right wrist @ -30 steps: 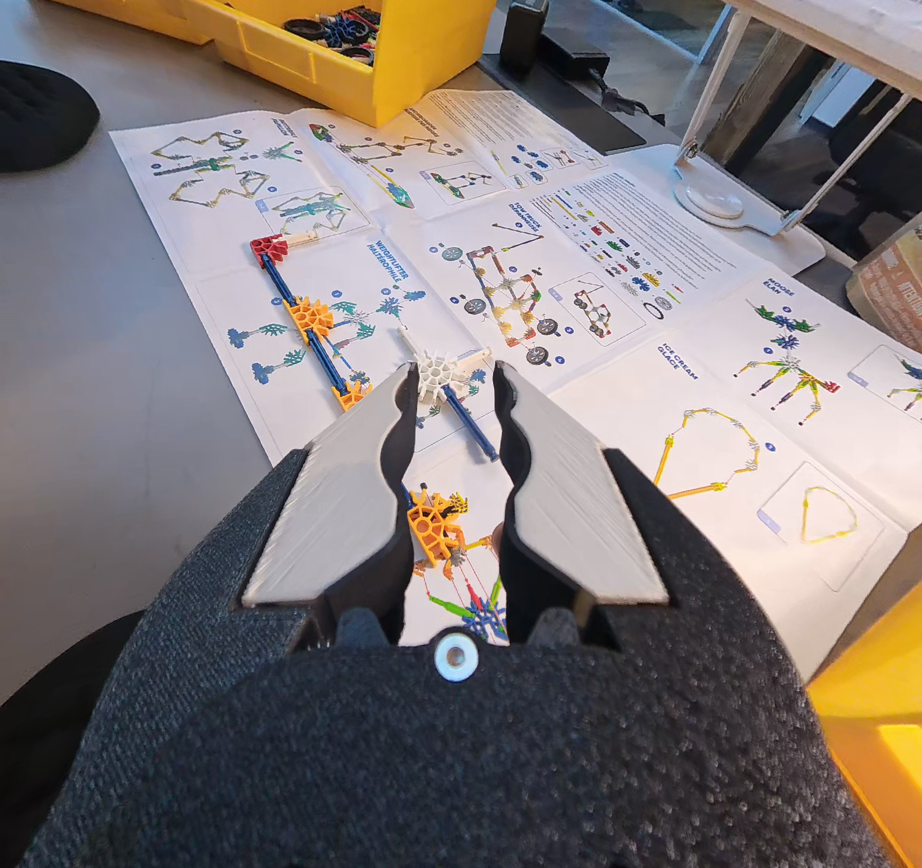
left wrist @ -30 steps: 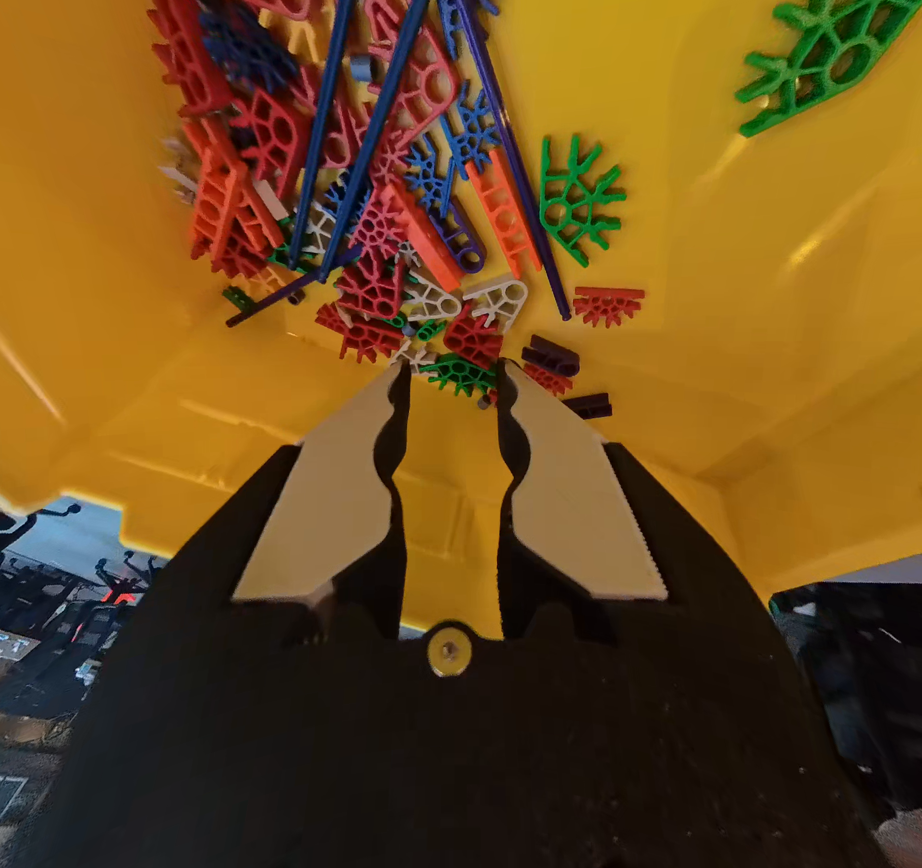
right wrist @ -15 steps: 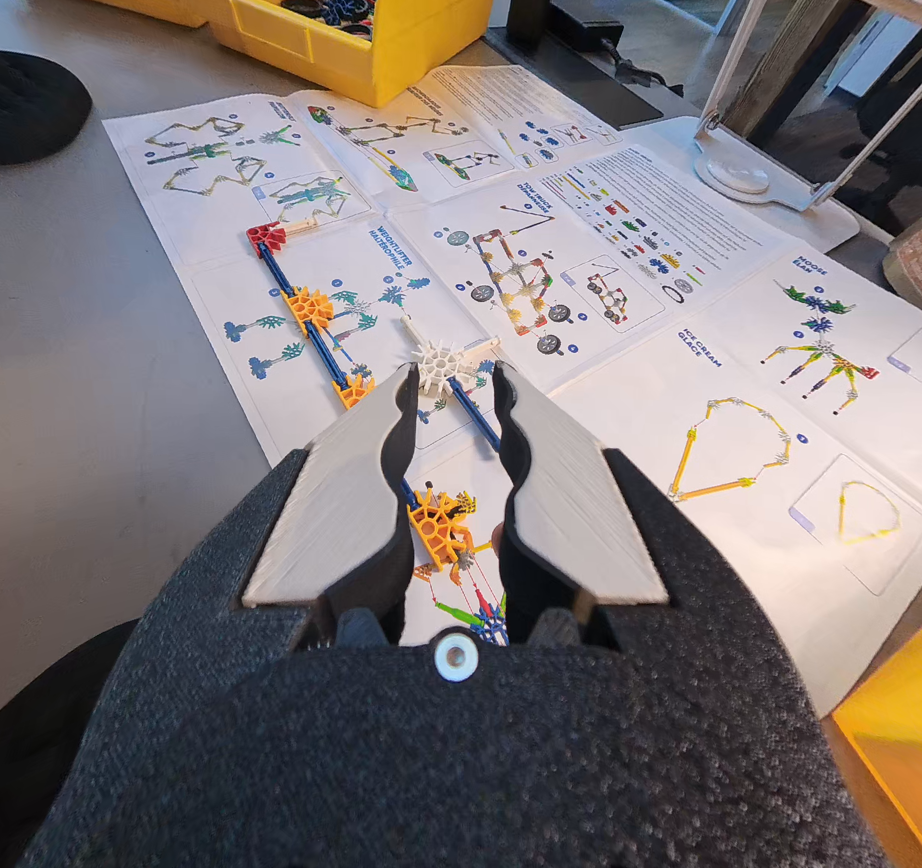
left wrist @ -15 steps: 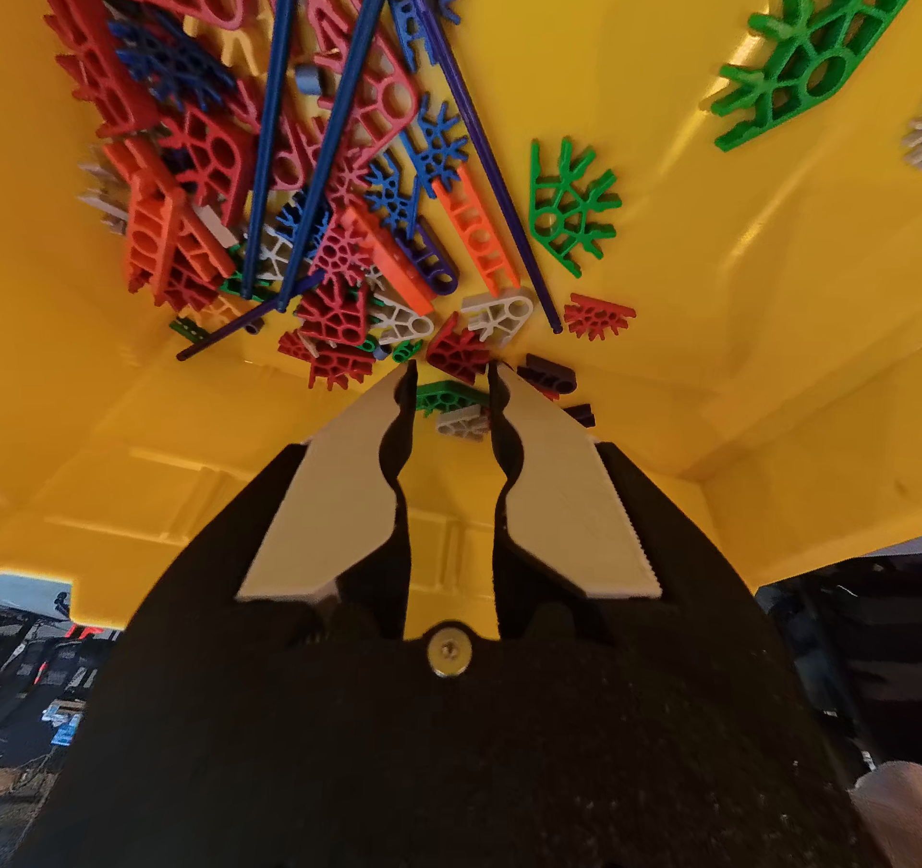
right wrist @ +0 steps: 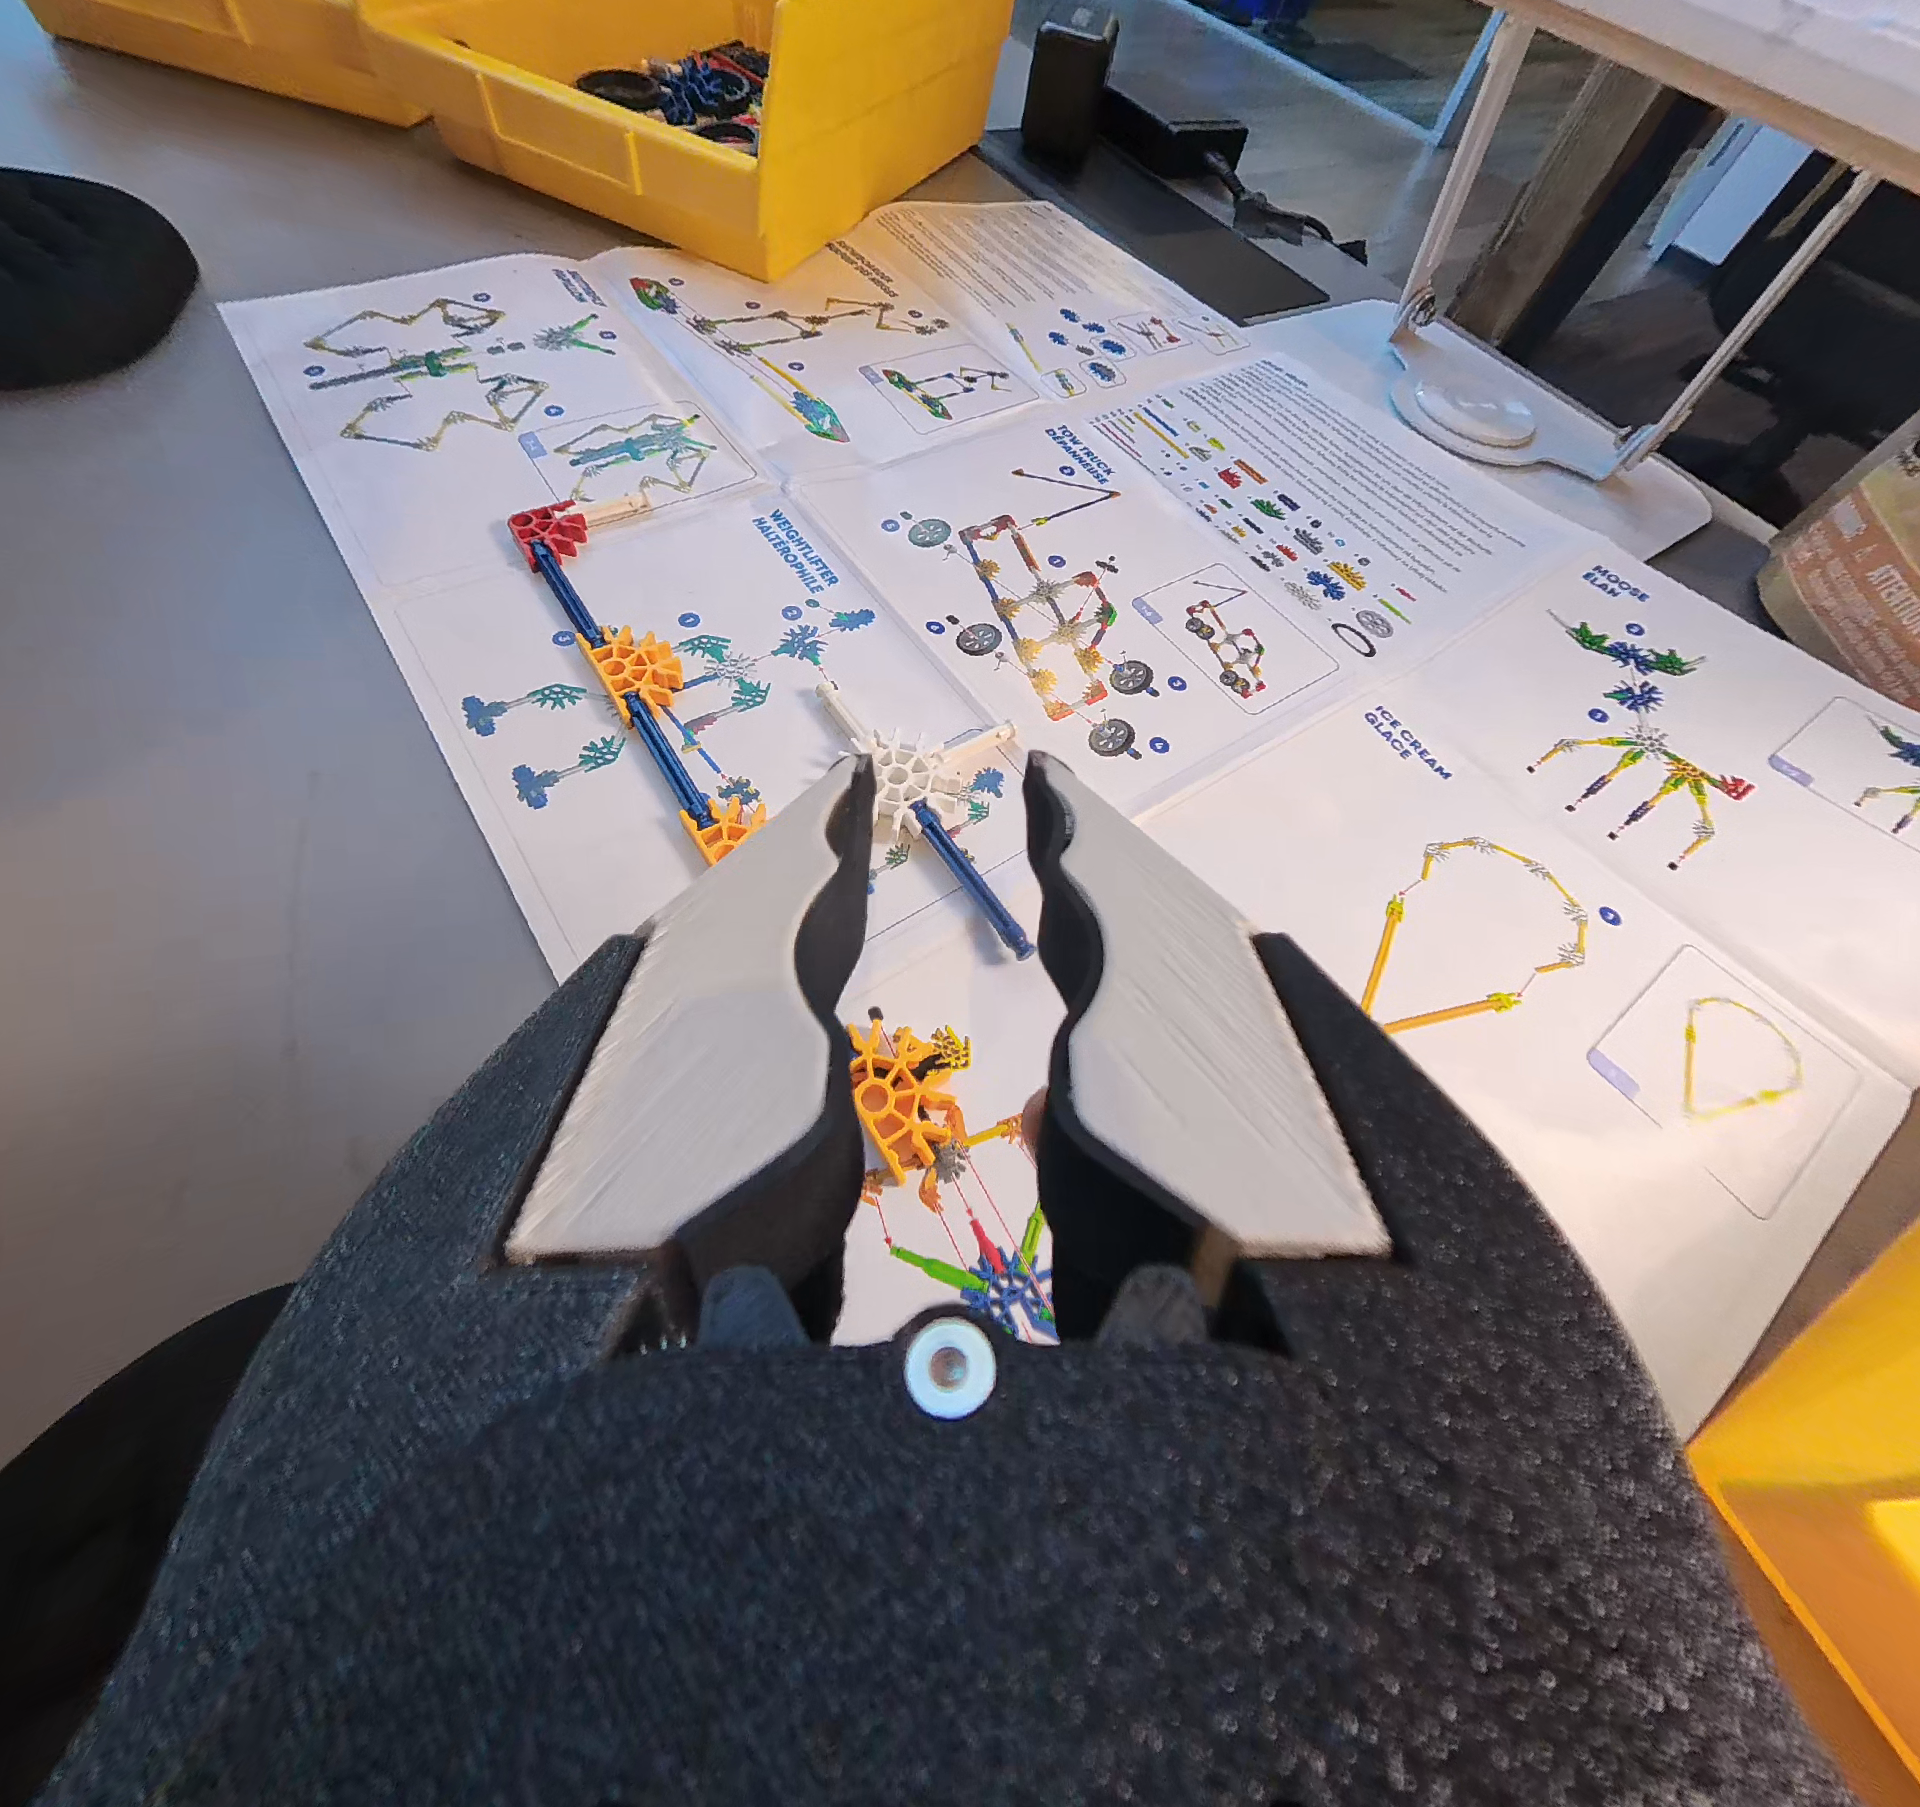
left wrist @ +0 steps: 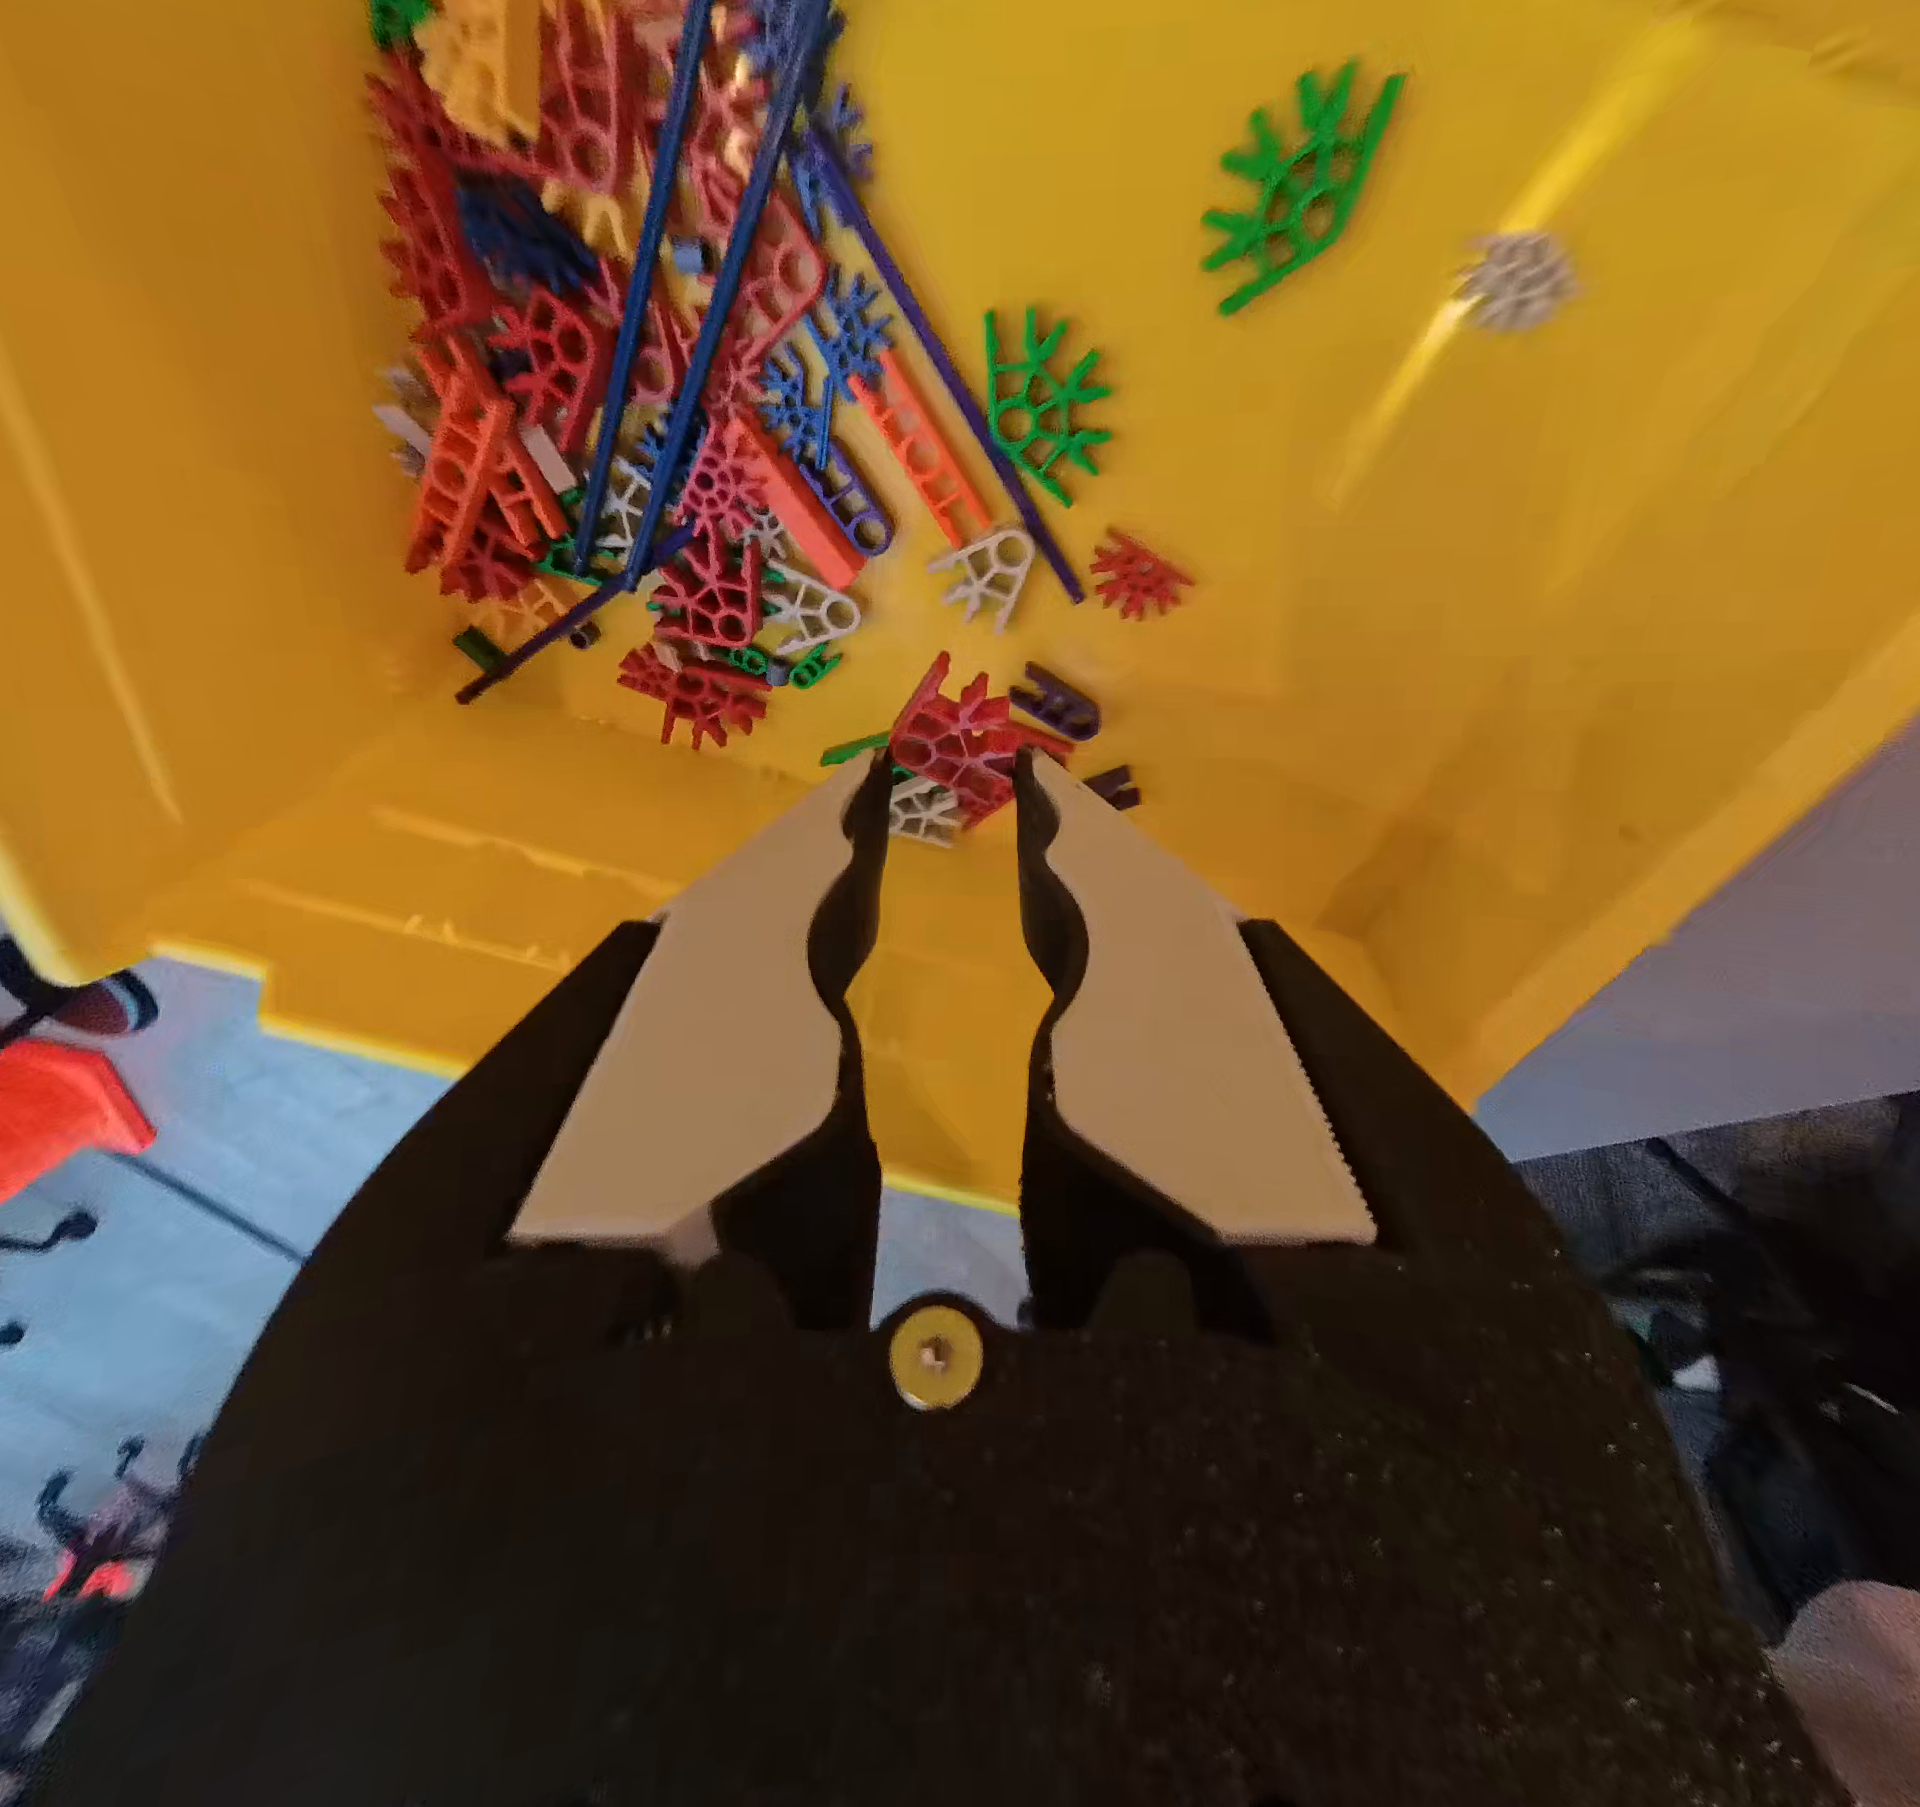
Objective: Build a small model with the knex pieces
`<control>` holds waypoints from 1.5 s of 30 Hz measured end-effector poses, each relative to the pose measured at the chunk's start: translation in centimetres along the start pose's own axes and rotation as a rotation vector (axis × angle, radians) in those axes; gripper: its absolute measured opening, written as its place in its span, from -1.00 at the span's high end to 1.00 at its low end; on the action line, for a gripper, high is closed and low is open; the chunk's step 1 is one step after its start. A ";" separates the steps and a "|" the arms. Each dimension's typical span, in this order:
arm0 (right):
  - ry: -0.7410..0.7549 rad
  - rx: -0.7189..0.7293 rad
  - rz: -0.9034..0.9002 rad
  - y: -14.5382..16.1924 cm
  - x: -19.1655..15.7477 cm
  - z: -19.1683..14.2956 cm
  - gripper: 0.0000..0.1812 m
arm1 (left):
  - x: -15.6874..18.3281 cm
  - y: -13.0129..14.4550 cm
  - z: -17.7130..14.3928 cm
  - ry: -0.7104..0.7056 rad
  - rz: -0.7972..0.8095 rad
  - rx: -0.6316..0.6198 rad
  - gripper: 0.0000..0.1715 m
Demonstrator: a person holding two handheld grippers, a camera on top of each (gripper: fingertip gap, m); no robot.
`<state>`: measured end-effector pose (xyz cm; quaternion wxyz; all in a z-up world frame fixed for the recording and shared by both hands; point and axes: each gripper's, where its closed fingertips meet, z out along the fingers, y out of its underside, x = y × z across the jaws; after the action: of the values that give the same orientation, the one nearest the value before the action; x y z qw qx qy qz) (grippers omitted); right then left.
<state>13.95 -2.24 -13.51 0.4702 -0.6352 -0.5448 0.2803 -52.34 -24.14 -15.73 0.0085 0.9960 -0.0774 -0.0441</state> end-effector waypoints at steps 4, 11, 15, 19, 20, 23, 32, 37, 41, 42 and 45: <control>-0.018 0.043 -0.013 -0.9 -0.6 0.3 0.69 | 8.0 -5.4 -6.9 0.169 0.131 0.393 0.75; -0.173 0.122 -0.155 -4.7 -5.0 2.3 0.69 | 32.5 -12.6 -13.3 0.684 0.589 0.885 0.75; -0.249 0.194 -0.270 -7.6 -9.2 3.6 0.69 | 43.8 -15.5 -15.1 1.039 0.677 1.120 0.75; -0.274 0.281 -0.316 -10.2 -11.6 4.3 0.63 | 50.2 -17.9 -15.6 1.349 0.642 1.169 0.75; -0.264 0.299 -0.326 -10.7 -11.6 4.4 0.59 | 51.2 -18.3 -15.3 1.386 0.637 1.150 0.75; -0.292 0.329 -0.370 -11.4 -12.3 4.2 0.52 | 53.3 -18.1 -14.0 1.441 0.648 1.046 0.76; -0.356 0.312 -0.341 -9.7 -13.4 5.4 0.77 | 52.3 -19.1 -11.2 1.421 0.479 0.980 0.86; -0.320 0.326 -0.276 -9.1 -12.4 6.1 0.77 | 52.3 -19.8 -10.7 1.386 0.430 0.987 0.65; -0.399 0.413 -0.191 -10.5 -13.8 5.4 0.76 | 53.0 -19.1 -11.9 1.589 0.371 0.924 0.60; -0.417 0.427 -0.177 -10.7 -14.1 5.3 0.76 | 53.2 -18.8 -12.4 1.633 0.372 0.916 0.60; -0.435 0.431 -0.188 -10.5 -14.6 5.4 0.76 | 54.2 -18.2 -12.3 1.618 0.429 0.897 0.73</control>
<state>1.13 -15.04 -8.45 0.4901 -0.3932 -0.6171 0.4737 4.89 -14.42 -8.56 -0.3159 0.5993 -0.2391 0.6957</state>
